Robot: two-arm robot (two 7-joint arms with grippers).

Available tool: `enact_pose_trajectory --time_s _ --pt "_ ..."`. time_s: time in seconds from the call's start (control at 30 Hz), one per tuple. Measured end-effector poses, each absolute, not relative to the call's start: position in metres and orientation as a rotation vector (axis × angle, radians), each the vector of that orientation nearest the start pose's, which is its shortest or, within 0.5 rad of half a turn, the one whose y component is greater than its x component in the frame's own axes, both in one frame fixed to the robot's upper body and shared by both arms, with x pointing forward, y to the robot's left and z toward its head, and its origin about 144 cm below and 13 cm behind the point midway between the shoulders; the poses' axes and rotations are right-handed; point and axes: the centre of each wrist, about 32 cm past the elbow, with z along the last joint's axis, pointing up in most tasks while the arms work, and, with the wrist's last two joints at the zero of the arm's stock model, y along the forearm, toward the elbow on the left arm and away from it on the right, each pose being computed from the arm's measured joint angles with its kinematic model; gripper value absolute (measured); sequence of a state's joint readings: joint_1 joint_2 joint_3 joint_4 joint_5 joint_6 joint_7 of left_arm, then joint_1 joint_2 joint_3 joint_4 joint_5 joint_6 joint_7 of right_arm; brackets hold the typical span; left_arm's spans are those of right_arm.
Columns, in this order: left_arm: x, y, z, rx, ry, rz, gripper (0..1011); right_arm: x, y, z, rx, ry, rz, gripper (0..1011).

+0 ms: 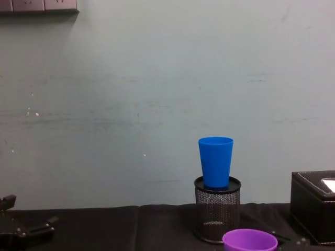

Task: Pick up one cup with a gripper and tap it against the other cup.

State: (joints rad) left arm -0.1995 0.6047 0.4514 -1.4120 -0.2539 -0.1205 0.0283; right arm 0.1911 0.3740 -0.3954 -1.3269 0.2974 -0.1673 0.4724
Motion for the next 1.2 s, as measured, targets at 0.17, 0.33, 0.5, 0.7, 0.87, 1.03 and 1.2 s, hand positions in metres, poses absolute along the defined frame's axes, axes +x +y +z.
enact_pose_trajectory --time_s 0.17,0.33,0.5,0.7,0.87,1.03,1.2 --pt "0.489 0.31 1.14 0.304 -0.285 1.248 1000 0.491 -0.251 1.124 -0.119 -0.085 -0.814 747" --pt "0.489 0.31 1.14 0.305 -0.285 1.248 1000 0.491 -0.251 1.146 -0.116 -0.087 -0.822 747" --pt "0.489 0.31 1.14 0.305 -0.285 1.248 1000 0.493 -0.252 1.172 -0.087 -0.064 -0.827 746" --pt "0.489 0.31 1.14 0.304 -0.285 1.248 1000 0.495 -0.254 1.194 -0.027 -0.029 -0.82 747" --pt "0.489 0.31 1.14 0.304 -0.285 1.248 1000 0.496 -0.255 1.203 -0.016 -0.033 -0.815 747" --pt "0.489 0.31 1.14 0.304 -0.285 1.248 1000 0.497 -0.255 1.209 -0.024 -0.046 -0.81 747" --pt "0.489 0.31 1.14 0.304 -0.285 1.248 1000 0.498 -0.254 1.212 -0.043 -0.061 -0.805 747"
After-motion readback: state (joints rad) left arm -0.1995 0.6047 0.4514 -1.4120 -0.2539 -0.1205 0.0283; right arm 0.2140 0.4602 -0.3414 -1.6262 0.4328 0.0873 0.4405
